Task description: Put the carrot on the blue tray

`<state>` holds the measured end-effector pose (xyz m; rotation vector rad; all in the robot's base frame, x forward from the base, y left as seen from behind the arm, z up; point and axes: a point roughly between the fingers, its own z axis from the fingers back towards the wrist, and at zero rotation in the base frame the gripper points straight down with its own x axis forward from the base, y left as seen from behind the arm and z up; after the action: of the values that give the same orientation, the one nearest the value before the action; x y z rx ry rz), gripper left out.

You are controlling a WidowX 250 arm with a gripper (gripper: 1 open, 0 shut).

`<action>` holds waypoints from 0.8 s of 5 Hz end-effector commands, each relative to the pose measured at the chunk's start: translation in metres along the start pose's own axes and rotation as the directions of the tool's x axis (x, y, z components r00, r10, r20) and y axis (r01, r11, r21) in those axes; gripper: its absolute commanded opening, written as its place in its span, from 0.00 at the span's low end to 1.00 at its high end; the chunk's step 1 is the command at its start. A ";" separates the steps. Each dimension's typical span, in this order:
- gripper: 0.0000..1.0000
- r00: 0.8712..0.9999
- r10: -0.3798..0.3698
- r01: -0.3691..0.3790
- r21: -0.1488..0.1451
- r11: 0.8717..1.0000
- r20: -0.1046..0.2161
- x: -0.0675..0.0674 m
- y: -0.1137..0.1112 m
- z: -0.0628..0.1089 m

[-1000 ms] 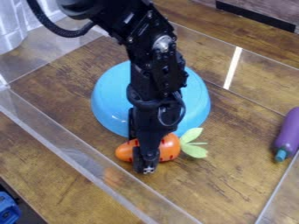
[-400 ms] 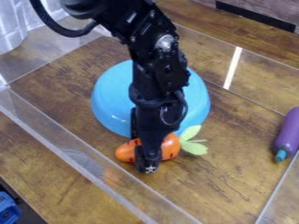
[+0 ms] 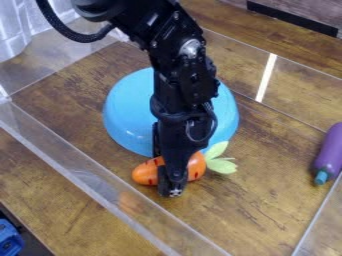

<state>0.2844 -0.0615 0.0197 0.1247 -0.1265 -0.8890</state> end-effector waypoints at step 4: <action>0.00 1.000 0.026 -0.026 0.022 0.999 -0.002 0.005 0.014 0.011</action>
<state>0.2867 -0.0595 0.0219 0.1337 -0.0899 -0.8751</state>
